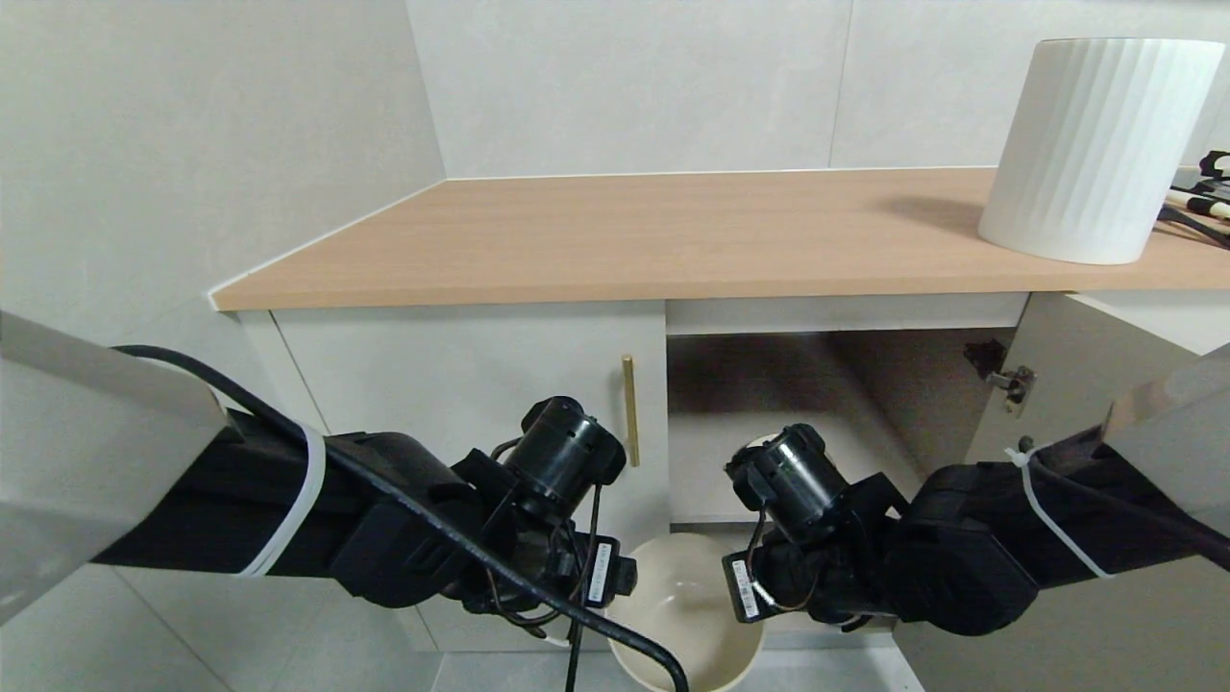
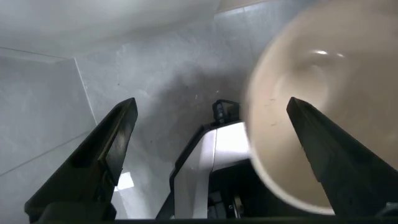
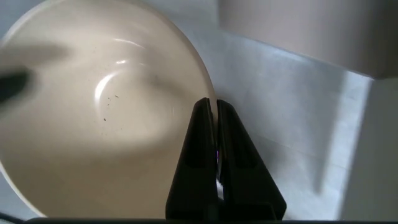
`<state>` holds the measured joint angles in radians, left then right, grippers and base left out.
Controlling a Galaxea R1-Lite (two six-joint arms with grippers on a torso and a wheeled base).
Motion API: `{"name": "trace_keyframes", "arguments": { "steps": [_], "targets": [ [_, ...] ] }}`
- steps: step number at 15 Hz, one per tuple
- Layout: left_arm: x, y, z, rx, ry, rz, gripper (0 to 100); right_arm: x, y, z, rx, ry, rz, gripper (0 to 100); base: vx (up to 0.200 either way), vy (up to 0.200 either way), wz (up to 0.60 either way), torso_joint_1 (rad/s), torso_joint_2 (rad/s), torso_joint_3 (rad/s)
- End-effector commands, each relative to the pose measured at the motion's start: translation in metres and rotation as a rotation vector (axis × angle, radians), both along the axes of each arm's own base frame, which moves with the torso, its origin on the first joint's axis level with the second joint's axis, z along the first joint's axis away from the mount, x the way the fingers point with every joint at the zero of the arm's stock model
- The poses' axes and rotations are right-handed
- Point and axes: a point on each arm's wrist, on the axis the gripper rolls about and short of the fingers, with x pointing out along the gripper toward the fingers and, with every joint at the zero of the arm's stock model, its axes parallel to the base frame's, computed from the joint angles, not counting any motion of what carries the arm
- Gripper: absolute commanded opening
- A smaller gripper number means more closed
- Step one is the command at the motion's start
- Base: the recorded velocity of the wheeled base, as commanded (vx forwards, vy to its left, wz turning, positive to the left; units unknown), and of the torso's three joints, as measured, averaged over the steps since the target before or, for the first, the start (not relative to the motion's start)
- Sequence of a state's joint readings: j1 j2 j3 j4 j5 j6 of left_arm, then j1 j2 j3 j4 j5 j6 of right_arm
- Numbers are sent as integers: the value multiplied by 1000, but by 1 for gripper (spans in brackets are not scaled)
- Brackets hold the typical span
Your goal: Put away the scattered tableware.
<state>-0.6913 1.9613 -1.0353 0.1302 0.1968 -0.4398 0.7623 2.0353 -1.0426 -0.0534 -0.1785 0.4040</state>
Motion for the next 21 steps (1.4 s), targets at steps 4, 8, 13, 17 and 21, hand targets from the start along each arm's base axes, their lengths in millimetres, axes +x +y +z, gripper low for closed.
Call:
{"name": "trace_keyframes", "arguments": {
  "steps": [4, 8, 13, 17, 21],
  "targets": [
    [0, 0, 1, -4, -6, 0, 100, 28, -21, -28, -108, 25, -112, 0, 0, 0, 0, 0, 0, 0],
    [0, 0, 3, 2, -15, 6, 100, 66, -52, -30, -93, 1, -258, 0, 0, 0, 0, 0, 0, 0],
    [0, 1, 3, 2, -15, 6, 100, 101, -74, -17, 59, -128, -410, 0, 0, 0, 0, 0, 0, 0],
    [0, 0, 2, 3, -14, 6, 100, 125, -88, -18, 154, -213, -505, 0, 0, 0, 0, 0, 0, 0],
    [0, 0, 2, 3, -14, 6, 100, 147, -103, -22, 193, -231, -606, 0, 0, 0, 0, 0, 0, 0]
  ]
}}
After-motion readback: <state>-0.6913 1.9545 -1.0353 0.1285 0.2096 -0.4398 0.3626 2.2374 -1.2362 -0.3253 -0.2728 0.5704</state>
